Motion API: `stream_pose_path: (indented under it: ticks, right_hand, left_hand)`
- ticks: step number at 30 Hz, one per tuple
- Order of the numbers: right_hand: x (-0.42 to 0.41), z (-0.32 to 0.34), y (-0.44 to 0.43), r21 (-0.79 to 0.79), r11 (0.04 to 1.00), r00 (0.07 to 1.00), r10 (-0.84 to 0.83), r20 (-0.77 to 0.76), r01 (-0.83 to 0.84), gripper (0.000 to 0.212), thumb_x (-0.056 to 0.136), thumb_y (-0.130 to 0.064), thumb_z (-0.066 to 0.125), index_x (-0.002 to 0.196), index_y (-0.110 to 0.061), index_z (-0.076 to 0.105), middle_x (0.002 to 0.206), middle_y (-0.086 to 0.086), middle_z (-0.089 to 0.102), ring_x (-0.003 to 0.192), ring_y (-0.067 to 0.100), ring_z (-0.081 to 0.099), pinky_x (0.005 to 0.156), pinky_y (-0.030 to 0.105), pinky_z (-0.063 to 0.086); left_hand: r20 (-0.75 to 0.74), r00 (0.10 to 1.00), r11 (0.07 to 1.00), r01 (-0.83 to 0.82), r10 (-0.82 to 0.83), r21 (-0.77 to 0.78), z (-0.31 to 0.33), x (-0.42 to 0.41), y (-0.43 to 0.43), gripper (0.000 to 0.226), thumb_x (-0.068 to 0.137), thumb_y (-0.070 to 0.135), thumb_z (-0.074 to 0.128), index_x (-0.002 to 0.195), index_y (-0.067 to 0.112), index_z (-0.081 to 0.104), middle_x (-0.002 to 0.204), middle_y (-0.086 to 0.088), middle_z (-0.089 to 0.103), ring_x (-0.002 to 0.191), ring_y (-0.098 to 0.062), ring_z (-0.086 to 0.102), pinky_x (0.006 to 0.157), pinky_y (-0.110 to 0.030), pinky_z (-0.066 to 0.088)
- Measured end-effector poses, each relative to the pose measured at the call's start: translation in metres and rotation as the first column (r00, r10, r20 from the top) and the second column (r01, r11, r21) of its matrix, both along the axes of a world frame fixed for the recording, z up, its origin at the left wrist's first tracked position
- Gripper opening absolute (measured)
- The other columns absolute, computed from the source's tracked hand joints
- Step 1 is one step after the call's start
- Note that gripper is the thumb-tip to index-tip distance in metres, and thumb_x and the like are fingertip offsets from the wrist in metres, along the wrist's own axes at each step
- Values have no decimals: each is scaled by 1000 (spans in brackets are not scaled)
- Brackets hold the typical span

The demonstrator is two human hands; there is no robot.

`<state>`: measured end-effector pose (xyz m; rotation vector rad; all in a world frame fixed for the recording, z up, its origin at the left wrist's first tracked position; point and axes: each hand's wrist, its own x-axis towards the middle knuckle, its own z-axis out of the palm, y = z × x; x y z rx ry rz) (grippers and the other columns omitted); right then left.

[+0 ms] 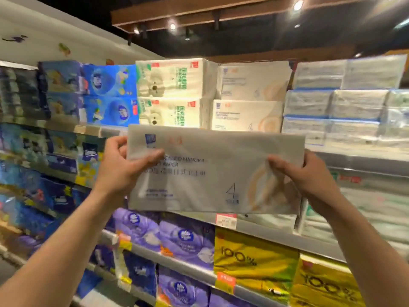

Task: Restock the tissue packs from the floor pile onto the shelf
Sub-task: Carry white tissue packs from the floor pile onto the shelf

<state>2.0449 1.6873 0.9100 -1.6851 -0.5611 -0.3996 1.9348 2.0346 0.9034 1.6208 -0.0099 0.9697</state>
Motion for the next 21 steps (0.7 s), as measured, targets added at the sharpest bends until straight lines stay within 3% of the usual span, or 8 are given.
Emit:
stream_pose_path:
  ticks: [3, 7, 9, 13, 17, 19, 21]
  right_hand:
    - [43, 40, 3, 3, 996, 990, -90, 105, 91, 56, 59, -59, 81, 99, -21, 74, 87, -9, 78, 78, 6, 74, 68, 27, 59]
    - [100, 94, 7, 49, 992, 975, -127, 182, 120, 60, 57, -61, 81, 98, -18, 75, 92, -10, 79, 84, 8, 74, 67, 23, 58]
    - [130, 114, 7, 54, 989, 969, -145, 201, 137, 64, 59, -60, 81, 106, -16, 74, 98, -6, 79, 90, 13, 75, 75, 31, 60]
    - [187, 132, 14, 47, 983, 963, -185, 196, 179, 78, 56, -63, 83, 116, -15, 71, 108, -2, 77, 99, 18, 74, 86, 42, 60]
    - [231, 129, 25, 64, 967, 946, -254, 200, 246, 92, 46, -70, 89, 119, -17, 69, 110, 0, 76, 100, 22, 74, 89, 46, 59]
    - [243, 125, 27, 31, 953, 936, -301, 182, 300, 85, 52, -69, 87, 119, -20, 68, 109, -1, 75, 99, 22, 72, 86, 46, 60]
    - [250, 121, 29, -38, 939, 931, -332, 153, 341, 59, 68, -56, 84, 113, -22, 68, 106, -3, 73, 93, 17, 71, 76, 39, 60]
  left_hand:
    - [81, 995, 995, 50, -58, 90, 34, 66, 18, 99, 55, 54, 92, 123, -6, 53, 110, -15, 72, 98, -29, 72, 86, -51, 59]
    - [213, 966, 977, 108, -148, 186, 90, 150, 26, 81, 66, 47, 89, 119, -6, 60, 111, -18, 72, 102, -34, 70, 90, -53, 57]
    - [223, 954, 962, 147, -199, 229, 116, 190, 33, 79, 70, 45, 88, 122, -7, 58, 114, -18, 71, 105, -34, 69, 92, -54, 55]
    - [188, 971, 958, 96, -149, 269, 140, 263, 43, 85, 65, 57, 87, 125, 7, 55, 116, -7, 70, 105, -23, 70, 88, -46, 57]
    - [158, 987, 958, -34, -12, 286, 135, 314, 35, 62, 70, 49, 83, 116, 17, 58, 109, 3, 69, 99, -15, 66, 80, -33, 55]
    - [151, 988, 940, -77, 28, 333, 131, 335, 37, 55, 70, 49, 84, 111, 19, 64, 106, 4, 71, 95, -15, 67, 82, -40, 57]
    - [100, 994, 927, -67, 32, 370, 126, 354, 39, 55, 66, 53, 84, 107, 20, 68, 104, 4, 72, 91, -15, 68, 81, -43, 58]
